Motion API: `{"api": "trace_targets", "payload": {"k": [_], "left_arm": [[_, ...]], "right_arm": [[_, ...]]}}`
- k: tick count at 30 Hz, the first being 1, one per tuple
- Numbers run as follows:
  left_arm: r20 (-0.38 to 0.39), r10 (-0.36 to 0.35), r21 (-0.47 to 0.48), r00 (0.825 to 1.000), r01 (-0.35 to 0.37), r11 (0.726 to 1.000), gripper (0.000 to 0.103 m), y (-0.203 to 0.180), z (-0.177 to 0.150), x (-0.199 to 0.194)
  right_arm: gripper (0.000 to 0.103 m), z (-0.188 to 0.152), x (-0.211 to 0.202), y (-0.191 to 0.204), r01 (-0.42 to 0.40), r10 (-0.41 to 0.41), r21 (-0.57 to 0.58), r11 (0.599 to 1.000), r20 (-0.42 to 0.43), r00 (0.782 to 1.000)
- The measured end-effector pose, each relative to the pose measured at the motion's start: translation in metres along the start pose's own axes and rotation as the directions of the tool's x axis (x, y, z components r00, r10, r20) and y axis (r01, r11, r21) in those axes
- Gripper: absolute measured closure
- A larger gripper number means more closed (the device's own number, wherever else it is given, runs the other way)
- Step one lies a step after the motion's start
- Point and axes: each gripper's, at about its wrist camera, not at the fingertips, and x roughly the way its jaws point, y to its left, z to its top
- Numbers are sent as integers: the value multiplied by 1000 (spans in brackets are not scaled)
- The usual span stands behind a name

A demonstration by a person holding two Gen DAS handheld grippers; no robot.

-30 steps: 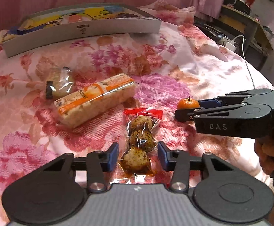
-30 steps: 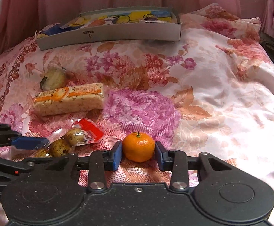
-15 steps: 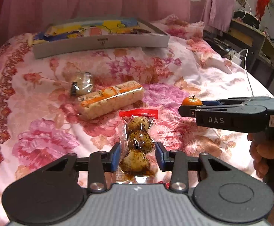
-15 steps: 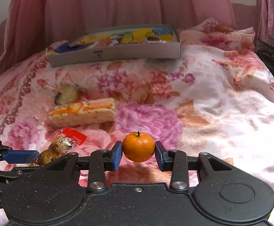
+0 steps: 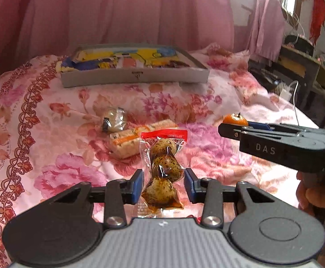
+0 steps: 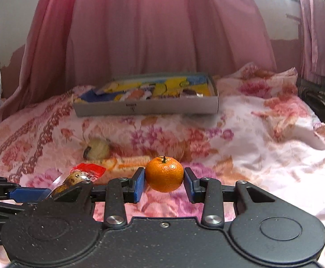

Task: Organize snacks
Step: 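Carry the quail egg bag and mandarin over the grey tray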

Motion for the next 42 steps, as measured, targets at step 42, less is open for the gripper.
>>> {"api": "trace_targets", "payload": {"k": [42], "left_arm": [[94,151,-122,984,-139,983,60,-1,215,218]], "right_arm": [[64,95,174,-72,64,-80,108,992,147,986]]}}
